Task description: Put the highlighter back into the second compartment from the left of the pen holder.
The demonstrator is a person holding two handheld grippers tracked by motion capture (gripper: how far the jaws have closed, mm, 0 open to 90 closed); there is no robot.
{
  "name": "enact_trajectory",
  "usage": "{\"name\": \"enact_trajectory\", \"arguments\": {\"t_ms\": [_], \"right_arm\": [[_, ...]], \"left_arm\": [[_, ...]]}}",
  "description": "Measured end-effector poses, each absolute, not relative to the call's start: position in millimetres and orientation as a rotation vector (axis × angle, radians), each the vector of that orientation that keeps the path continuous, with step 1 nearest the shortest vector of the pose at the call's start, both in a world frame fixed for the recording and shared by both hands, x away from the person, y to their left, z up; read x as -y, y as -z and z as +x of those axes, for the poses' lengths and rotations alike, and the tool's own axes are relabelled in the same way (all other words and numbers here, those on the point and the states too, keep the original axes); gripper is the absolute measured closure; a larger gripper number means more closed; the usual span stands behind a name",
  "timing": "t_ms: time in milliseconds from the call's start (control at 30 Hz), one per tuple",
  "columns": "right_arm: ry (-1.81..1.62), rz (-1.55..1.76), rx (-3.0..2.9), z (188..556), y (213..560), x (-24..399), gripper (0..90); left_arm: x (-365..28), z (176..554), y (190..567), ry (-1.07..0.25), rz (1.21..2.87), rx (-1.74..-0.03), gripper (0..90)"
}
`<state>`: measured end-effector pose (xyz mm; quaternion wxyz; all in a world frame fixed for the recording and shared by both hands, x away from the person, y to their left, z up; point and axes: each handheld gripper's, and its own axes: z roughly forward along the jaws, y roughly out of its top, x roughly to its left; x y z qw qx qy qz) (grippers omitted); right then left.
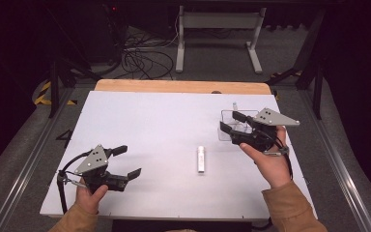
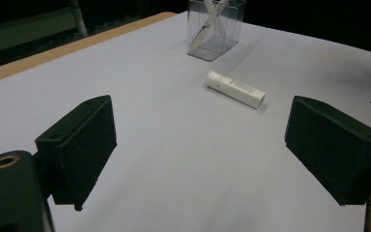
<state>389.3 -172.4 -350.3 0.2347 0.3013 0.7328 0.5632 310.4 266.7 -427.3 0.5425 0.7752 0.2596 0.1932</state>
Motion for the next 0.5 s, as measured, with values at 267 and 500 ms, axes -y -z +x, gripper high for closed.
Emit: {"name": "enact_trajectory", "arguments": {"t_ms": [267, 500], "right_arm": [[-1.537, 0.794, -2.048, 385.8, 348.9, 166.6, 38.3], [-1.501, 0.769, -2.067, 384.4, 349.5, 164.6, 37.8]], "left_arm": [[-268.1, 309.8, 427.8, -0.464, 1.839, -0.622, 11.9], [-269.1, 309.4, 428.3, -0.46, 1.835, -0.625, 11.9]]}}
